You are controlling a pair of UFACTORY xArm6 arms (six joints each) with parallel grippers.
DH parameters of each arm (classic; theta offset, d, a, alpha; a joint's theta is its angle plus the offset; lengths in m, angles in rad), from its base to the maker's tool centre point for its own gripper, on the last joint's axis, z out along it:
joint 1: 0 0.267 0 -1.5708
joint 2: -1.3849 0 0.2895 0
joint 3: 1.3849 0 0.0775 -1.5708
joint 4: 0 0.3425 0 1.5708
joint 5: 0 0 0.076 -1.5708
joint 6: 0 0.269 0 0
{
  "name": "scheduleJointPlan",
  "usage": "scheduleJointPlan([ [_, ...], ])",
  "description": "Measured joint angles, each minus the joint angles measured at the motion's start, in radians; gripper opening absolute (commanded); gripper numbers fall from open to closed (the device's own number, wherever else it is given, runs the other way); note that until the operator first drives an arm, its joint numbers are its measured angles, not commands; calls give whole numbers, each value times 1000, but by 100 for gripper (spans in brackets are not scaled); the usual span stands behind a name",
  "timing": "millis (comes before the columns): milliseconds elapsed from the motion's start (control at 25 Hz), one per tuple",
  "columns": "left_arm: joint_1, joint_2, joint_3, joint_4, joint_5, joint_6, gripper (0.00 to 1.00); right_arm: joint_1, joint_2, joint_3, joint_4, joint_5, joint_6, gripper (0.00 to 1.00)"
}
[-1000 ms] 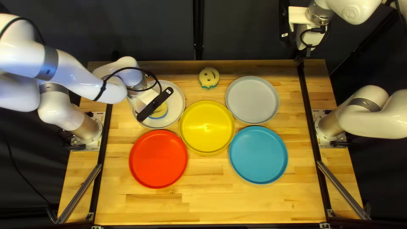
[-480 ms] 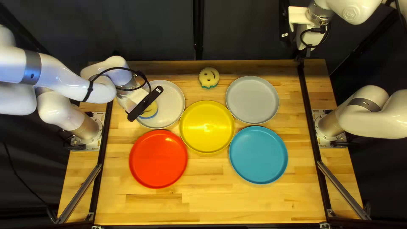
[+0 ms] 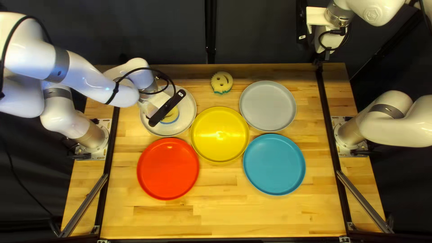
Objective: Pick up sponge and scrub the plate
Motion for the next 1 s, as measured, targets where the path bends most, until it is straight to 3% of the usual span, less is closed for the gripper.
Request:
scheduleJointPlan([
  [200, -7, -2, -11, 7, -1, 2, 0, 0, 0, 0, 0, 0, 0, 100],
  [760, 49, -254, 202, 43, 70, -26, 0, 0, 0, 0, 0, 0, 0, 100],
  [1000, -5, -217, 208, 38, 23, -63, 0, 0, 0, 0, 0, 0, 0, 100],
])
